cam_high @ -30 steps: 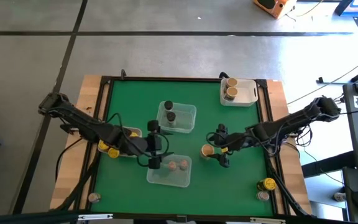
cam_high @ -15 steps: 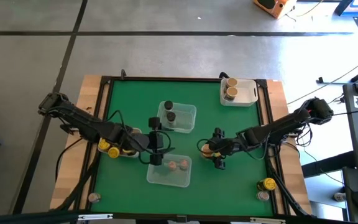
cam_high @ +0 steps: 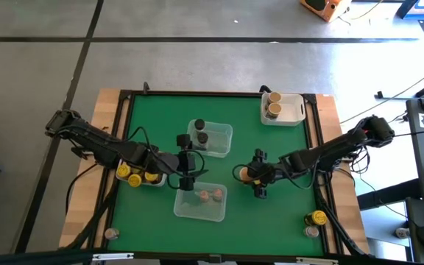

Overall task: Sort spices by type
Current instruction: Put the golden spice bottle into the top white bin

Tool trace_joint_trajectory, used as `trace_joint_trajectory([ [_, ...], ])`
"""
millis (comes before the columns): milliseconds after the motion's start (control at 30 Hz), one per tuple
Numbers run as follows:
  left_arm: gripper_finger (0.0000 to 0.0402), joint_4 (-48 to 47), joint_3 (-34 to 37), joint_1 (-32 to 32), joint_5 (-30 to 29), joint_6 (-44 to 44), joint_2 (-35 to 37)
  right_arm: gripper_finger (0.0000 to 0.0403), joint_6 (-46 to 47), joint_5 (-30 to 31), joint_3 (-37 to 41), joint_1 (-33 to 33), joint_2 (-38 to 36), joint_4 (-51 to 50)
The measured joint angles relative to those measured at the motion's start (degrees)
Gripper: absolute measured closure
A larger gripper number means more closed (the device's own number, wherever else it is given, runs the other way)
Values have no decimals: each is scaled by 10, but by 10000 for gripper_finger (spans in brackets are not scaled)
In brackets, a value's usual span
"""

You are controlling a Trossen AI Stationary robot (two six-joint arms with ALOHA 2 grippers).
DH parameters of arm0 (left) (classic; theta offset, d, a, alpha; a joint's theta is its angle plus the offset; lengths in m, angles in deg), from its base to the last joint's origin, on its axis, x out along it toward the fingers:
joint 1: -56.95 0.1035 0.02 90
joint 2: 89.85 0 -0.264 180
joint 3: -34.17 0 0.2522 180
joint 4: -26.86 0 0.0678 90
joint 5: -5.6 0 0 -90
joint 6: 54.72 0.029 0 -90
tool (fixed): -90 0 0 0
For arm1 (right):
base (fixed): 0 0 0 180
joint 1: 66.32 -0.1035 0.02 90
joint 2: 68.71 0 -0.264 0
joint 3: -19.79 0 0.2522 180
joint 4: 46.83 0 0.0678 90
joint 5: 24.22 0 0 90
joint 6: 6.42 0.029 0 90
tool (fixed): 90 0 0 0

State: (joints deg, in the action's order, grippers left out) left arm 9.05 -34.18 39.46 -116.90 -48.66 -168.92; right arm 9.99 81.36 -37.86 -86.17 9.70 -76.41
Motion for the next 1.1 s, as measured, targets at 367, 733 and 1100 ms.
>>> trace_joint_trajectory([
  [367,53,0,0,0,10,10,0,124,17,213,-127,9,-81,-291],
  [733,53,0,0,0,10,9,0,124,43,366,-151,133,-166,-385],
  [1100,53,0,0,0,10,9,0,124,11,413,-125,327,-172,-348],
])
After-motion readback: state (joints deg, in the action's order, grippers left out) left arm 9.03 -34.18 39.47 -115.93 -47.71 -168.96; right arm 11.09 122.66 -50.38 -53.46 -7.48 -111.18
